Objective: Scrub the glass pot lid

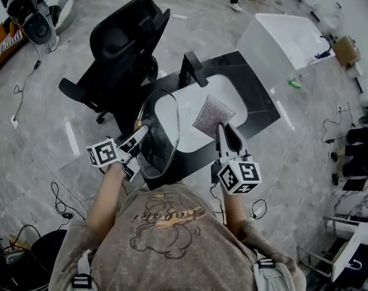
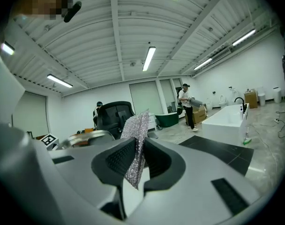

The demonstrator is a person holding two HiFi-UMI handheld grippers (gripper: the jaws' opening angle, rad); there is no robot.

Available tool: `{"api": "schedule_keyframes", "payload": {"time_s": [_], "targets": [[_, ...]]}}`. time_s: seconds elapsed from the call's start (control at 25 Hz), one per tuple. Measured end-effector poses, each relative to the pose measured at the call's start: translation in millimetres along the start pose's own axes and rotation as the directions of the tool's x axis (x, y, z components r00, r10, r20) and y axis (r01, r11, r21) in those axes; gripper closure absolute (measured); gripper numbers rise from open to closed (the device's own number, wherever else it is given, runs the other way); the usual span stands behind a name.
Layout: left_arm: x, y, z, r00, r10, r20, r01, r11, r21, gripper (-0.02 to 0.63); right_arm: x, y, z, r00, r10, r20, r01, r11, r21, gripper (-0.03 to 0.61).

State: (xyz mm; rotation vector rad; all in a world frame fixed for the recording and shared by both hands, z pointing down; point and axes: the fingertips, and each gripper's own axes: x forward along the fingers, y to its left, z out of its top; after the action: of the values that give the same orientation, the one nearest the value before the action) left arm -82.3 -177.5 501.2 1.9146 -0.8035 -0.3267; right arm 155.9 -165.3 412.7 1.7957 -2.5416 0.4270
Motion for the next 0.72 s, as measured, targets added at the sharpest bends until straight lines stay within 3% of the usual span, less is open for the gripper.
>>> {"api": "schedule_keyframes", "payload": {"time_s": [0.08,0.12,0.48,0.72], "targets": [[-2,-12,-1,0.99,-0.125,0.07,0.136,0.973,-0.189,0.436,0,6,-2,1.0,0.026,-0.013,-0.026,1.0,0.002,0.503],[-2,-17,0,0.983,-0.156,0.094,0.174,0.96,-0.222,0.436,1,10,-3,0.999,0.039,-0.017,-0.039,0.999,0.002,0.503],[7,-39,-1,0.964,-0.248,0.095,0.264,0.933,-0.244,0.436,8,59,-18,0.975,0.217,-0.038,-0.214,0.975,0.061,0.503],[11,-48,-13,0.958,-0.278,0.066,0.286,0.924,-0.254,0.436,4,93,-7,0.925,0.378,0.044,-0.38,0.906,0.186,0.511]]}}
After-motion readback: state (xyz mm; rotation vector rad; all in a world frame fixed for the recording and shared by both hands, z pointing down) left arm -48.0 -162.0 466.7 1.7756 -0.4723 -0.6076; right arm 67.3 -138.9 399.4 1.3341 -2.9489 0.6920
